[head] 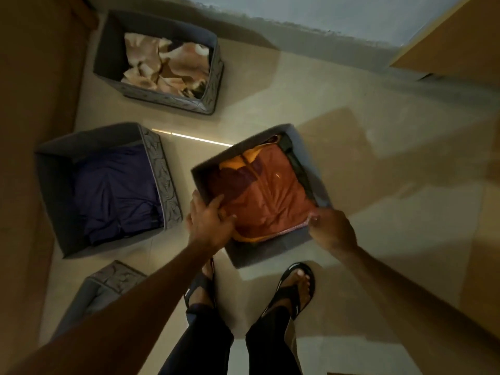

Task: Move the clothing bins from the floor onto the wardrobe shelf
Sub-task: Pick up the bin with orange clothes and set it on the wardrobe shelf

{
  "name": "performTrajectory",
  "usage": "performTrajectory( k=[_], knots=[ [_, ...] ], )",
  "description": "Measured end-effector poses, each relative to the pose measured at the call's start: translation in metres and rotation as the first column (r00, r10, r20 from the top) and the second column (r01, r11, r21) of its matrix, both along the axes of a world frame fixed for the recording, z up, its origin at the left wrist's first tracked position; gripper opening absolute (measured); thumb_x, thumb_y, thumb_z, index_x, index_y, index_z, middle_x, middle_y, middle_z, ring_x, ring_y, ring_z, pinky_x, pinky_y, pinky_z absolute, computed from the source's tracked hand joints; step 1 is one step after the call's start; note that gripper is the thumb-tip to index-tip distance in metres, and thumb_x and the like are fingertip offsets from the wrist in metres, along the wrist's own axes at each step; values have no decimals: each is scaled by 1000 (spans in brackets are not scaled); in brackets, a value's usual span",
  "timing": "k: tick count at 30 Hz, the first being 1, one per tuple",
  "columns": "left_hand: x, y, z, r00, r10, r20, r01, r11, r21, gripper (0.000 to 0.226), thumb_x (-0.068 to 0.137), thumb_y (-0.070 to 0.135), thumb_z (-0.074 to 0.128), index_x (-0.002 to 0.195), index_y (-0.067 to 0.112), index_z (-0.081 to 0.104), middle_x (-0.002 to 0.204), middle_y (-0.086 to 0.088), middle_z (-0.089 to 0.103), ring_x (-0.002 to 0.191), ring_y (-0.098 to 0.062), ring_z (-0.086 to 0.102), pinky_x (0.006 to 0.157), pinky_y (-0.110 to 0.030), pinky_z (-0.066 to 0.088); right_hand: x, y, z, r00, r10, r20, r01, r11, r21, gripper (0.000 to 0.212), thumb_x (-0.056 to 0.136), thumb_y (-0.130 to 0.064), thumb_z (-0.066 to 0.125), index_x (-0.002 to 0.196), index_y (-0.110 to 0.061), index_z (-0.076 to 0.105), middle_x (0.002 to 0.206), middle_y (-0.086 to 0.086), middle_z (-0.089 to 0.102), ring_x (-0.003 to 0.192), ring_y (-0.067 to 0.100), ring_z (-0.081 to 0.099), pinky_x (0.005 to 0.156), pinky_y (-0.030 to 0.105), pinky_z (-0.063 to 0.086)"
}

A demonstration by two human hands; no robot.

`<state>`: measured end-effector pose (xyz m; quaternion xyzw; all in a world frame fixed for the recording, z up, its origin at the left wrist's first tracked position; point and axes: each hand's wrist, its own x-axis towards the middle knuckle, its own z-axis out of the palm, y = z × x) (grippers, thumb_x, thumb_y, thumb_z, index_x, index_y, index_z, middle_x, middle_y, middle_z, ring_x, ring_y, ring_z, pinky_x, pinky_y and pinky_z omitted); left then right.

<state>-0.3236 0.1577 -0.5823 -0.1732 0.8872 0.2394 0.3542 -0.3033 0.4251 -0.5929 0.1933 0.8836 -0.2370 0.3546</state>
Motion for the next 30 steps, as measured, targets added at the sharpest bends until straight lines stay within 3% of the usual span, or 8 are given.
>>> performTrajectory(
  k=[3,7,10,12,14,17,22,30],
  knots=[
    [30,-8,-19,969,146,197,-142,989,-31,64,82,49,61,140,39,39,161,-17,0,146,-39,13,117,-56,19,-24,-13,-4,963,114,-244,-71,982,176,9,84,-20,57,85,-17,65,98,11,53,96,33,52,70,37,45],
    [24,-11,-41,944,252,212,-273,959,75,58,77,50,63,131,31,53,146,-14,38,123,-35,50,103,-50,45,-45,-25,-20,991,49,-127,-16,968,249,31,83,-22,59,112,-16,61,134,15,39,124,37,36,92,50,41],
    [-5,-15,-45,953,278,119,-292,949,121,52,80,39,65,128,21,56,132,-8,51,116,-32,55,99,-49,49,-46,-26,-40,990,-129,57,126,990,63,31,78,-29,55,101,-10,61,117,18,57,104,36,56,85,42,51],
    [-24,-19,-47,953,283,104,-296,945,139,50,79,36,65,125,18,57,123,-9,61,112,-32,59,95,-47,52,-42,-26,-45,979,-189,70,189,982,5,16,83,-21,55,85,-6,59,100,17,64,87,33,59,73,32,47],
    [-32,-21,-44,961,255,107,-268,954,134,50,80,36,66,126,19,58,122,-8,64,111,-31,60,94,-47,53,-34,-23,-44,981,-192,27,192,981,7,15,87,-11,52,73,-9,56,93,16,62,89,35,59,71,30,42],
    [-36,-18,-20,971,221,89,-233,958,166,46,83,32,67,127,22,57,122,-5,64,109,-28,61,93,-45,54,-24,-15,-24,978,-209,12,209,978,-9,36,91,-7,50,125,-8,61,133,15,58,122,36,54,97,33,44],
    [-37,-5,79,994,98,49,-106,972,211,42,88,29,65,128,21,55,115,2,62,103,-19,59,86,-35,52,-1,5,79,964,-254,-75,252,967,-45,47,93,-2,43,140,-8,48,145,14,48,129,32,50,107,34,40],
    [-28,33,356,988,-139,-69,150,967,204,50,88,29,64,135,19,51,127,-7,63,111,-26,62,84,-32,49,48,40,359,922,-297,-248,305,952,-8,48,92,0,43,140,-6,46,127,22,61,92,35,67,83,39,56]
  ],
)
